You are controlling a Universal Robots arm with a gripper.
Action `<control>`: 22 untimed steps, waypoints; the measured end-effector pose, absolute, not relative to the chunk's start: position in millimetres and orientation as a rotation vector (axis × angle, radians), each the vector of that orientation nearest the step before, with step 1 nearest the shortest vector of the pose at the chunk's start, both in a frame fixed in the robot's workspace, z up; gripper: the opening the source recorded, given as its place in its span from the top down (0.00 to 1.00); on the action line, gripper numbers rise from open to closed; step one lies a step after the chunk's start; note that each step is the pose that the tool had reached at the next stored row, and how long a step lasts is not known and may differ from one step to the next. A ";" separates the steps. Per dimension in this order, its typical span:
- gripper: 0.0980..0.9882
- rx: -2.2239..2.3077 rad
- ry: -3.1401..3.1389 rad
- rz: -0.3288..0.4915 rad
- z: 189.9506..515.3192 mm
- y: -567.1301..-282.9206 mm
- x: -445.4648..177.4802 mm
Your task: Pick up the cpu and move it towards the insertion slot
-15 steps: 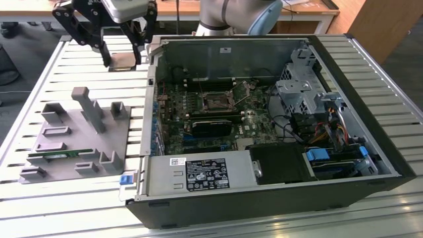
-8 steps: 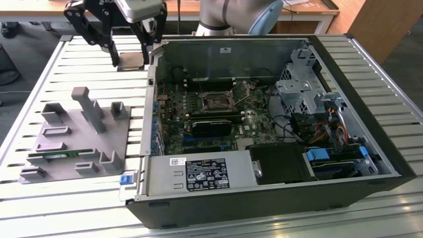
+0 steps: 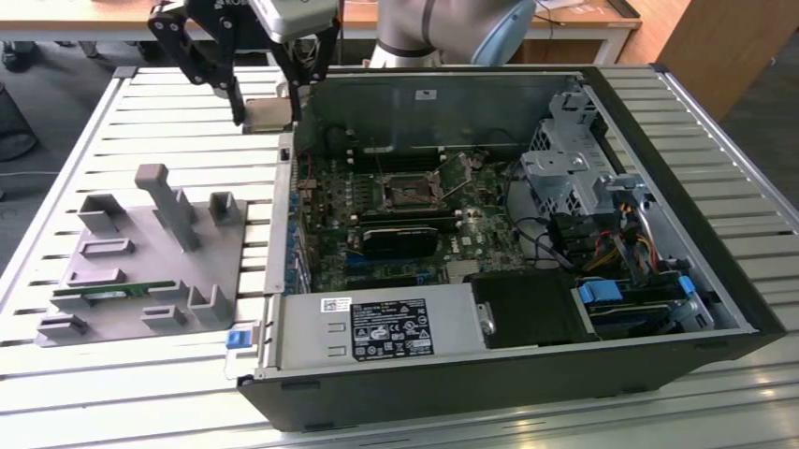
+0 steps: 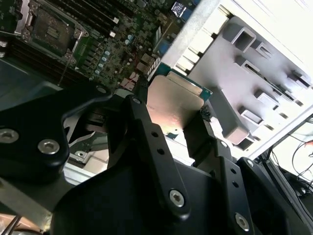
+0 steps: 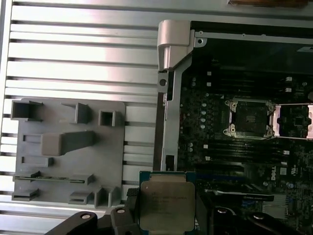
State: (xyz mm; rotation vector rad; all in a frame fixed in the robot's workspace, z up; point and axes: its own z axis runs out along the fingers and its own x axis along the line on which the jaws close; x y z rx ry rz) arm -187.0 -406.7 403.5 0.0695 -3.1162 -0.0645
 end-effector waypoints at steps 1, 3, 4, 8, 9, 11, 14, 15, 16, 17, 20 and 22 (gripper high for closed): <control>0.50 0.070 -3.116 -0.064 403.5 -406.7 -184.8; 0.50 0.070 -3.116 -0.065 403.5 -406.8 -180.6; 0.50 0.070 -3.115 -0.064 403.5 -406.8 -178.4; 0.50 0.069 -3.115 -0.065 403.5 -406.3 -170.9; 0.50 0.070 -3.115 -0.065 403.5 -405.8 -169.2; 0.50 0.070 -3.115 -0.064 403.5 -404.5 -165.8; 0.50 0.070 -3.115 -0.065 403.5 -401.7 -160.9; 0.50 0.070 -3.115 -0.065 403.5 -400.8 -159.1; 0.50 0.069 -3.115 -0.065 403.5 -399.9 -157.6; 0.50 0.070 -3.115 -0.065 403.5 -399.2 -155.8; 0.50 0.069 -3.115 -0.065 403.5 -396.8 -151.1; 0.50 0.070 -3.115 -0.065 403.5 -395.3 -148.4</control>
